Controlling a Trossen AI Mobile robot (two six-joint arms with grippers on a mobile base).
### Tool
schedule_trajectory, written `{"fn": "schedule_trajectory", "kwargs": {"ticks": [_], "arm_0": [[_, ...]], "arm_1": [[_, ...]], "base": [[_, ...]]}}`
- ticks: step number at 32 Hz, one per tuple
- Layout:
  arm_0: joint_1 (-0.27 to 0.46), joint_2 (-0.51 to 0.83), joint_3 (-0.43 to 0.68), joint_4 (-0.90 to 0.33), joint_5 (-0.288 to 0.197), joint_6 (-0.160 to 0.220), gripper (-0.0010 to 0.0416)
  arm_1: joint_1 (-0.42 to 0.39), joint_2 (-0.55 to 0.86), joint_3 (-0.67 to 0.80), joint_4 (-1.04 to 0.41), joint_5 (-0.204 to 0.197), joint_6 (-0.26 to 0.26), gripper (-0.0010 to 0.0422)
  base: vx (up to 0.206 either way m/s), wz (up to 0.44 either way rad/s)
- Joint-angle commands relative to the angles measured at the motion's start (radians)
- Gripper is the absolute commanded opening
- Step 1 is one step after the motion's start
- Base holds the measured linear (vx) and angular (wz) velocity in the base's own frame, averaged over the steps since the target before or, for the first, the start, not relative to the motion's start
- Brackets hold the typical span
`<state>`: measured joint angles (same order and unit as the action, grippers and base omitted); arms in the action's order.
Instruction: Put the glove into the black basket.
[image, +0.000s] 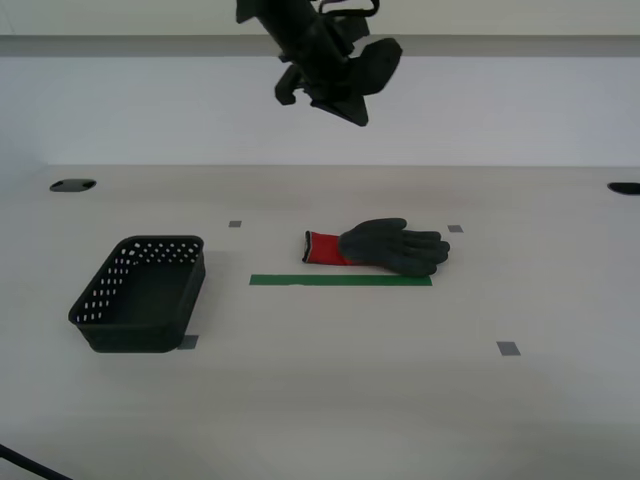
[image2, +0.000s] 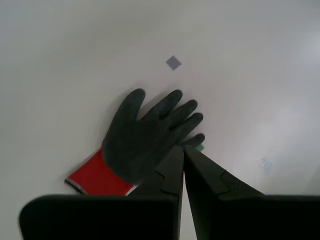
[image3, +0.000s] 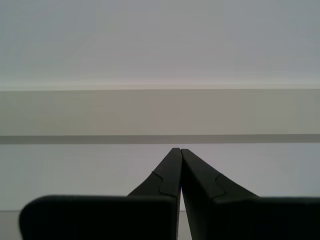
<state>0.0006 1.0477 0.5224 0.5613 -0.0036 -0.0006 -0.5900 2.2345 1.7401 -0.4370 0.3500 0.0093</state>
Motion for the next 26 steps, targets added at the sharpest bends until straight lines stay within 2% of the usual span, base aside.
{"fn": "schedule_trajectory", "kwargs": {"ticks": [1,7,13,16,17,18,19,21,26], "arm_0": [[0.0,0.0,0.001,0.005,0.0,0.0,0.0001],[0.0,0.0,0.001,-0.001,0.0,0.0,0.0001],[0.0,0.0,0.001,-0.002,-0.001,0.0,0.0001],[0.0,0.0,0.001,-0.002,-0.001,0.0,0.0001],[0.0,0.0,0.001,-0.002,0.0,0.0,0.0001],[0.0,0.0,0.001,-0.003,0.0,0.0,0.0],[0.0,0.0,0.001,-0.003,0.0,0.0,0.0001],[0.0,0.0,0.001,-0.002,0.0,0.0,0.0],[0.0,0.0,0.001,-0.003,0.0,0.0,0.0001]], "arm_1": [[-0.015,0.064,0.046,-0.018,0.003,0.003,0.0],[-0.029,0.204,0.124,-0.092,0.002,-0.004,0.0],[-0.045,0.297,0.143,-0.084,-0.003,-0.057,0.0],[-0.06,0.307,0.143,-0.076,-0.045,-0.087,0.0],[-0.071,0.314,0.146,-0.074,-0.102,-0.1,0.0],[-0.076,0.314,0.146,-0.072,-0.131,-0.1,0.0],[-0.085,0.314,0.139,-0.057,-0.197,-0.1,0.0],[-0.093,0.314,0.14,-0.032,-0.247,-0.1,0.0],[-0.097,0.314,0.156,-0.011,-0.24,-0.104,0.0]], "base": [[0.0,0.0],[0.0,0.0],[0.0,0.0],[0.0,0.0],[0.0,0.0],[0.0,0.0],[0.0,0.0],[0.0,0.0],[0.0,0.0]]}}
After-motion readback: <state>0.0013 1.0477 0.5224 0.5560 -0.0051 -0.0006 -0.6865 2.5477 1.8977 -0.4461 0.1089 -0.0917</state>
